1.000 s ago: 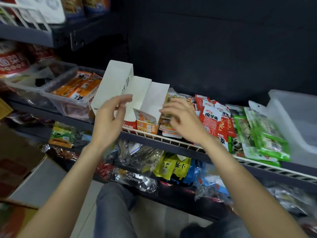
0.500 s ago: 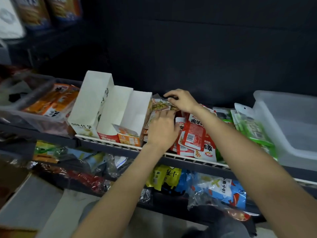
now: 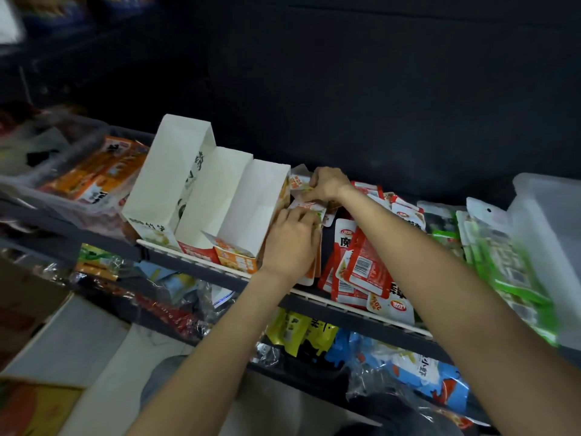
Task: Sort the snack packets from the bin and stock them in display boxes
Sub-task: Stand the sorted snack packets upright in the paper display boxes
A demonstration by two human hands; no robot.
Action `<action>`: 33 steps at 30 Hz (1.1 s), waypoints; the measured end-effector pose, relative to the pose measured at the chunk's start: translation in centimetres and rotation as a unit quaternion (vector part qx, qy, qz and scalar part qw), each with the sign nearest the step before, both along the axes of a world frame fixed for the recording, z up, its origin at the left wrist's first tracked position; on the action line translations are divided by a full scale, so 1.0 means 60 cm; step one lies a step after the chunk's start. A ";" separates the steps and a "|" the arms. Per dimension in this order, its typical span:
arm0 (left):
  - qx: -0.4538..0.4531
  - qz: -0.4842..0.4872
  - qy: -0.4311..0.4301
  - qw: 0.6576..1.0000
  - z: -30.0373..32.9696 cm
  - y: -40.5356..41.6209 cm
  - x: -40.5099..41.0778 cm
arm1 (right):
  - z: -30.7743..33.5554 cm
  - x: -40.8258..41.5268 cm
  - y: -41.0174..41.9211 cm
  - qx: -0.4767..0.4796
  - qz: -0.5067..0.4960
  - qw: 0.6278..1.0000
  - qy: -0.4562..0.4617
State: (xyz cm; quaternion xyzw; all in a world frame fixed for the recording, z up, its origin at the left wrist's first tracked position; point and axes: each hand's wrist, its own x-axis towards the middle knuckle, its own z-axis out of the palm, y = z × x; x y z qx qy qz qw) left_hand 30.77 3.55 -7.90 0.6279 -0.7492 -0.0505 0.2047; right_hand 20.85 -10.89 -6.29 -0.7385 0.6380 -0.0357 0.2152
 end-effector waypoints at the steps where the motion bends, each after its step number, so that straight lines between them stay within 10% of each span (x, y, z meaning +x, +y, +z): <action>1: 0.002 0.008 0.002 1.000 0.000 0.001 0.000 | 0.004 -0.008 0.000 0.005 -0.010 1.000 -0.012; 22: 0.082 0.051 -0.236 0.967 0.038 -0.017 -0.023 | 0.050 -0.110 0.162 -0.084 -0.190 0.897 -0.390; 28: 0.032 0.015 0.077 0.996 0.048 0.016 -0.029 | 0.066 -0.129 0.221 -0.120 -0.230 0.831 -0.491; 33: 0.016 -0.042 0.421 0.906 0.115 0.056 0.006 | 0.102 -0.141 0.255 -0.153 -0.230 0.798 -0.536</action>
